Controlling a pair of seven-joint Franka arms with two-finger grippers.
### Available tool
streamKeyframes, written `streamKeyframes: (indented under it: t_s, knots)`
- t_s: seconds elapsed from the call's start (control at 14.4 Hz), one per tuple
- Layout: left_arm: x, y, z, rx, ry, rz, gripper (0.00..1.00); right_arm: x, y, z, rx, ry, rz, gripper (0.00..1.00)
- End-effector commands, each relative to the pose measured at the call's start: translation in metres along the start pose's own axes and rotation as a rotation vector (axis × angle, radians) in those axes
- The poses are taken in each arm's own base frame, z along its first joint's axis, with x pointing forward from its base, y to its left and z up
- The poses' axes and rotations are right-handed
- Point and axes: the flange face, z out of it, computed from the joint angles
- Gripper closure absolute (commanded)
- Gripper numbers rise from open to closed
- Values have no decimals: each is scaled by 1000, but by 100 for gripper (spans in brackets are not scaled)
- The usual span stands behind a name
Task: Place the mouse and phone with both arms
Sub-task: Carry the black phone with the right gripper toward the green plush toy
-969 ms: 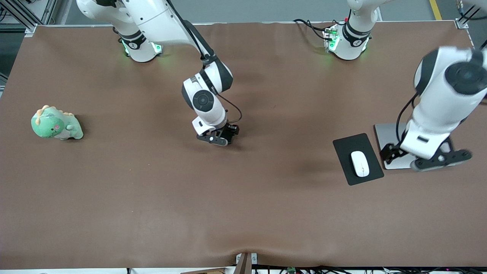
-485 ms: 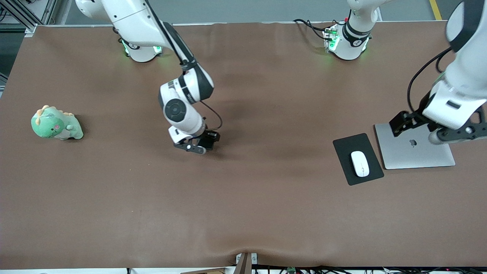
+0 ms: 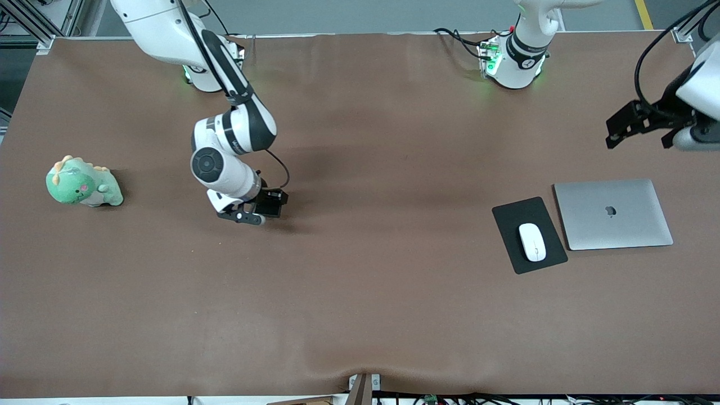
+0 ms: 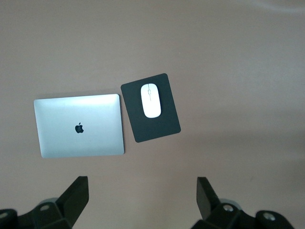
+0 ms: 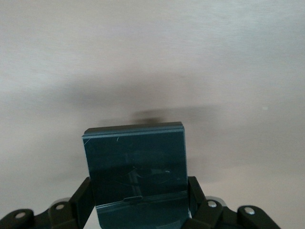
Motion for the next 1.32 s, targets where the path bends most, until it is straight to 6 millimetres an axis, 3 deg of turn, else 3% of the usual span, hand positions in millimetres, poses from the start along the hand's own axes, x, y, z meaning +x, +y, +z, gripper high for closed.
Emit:
streamKeyframes:
  t_s: [0.0,0.55,1.04,1.25]
  knots:
    - [-16,-3,3,-21,-20,16,0,-8,33,-11,15,-3,-13,100]
    - [-8,-9,16,-19,-41,1,0,-7,97,-10,-8,-11,0,100]
    - [-9,-17,12,-21,-38,8,0,1,211,-1,-28,40,-98,100]
    - [-8,-16,14,-20,-43,7,0,0,245,3,-34,36,-113,100]
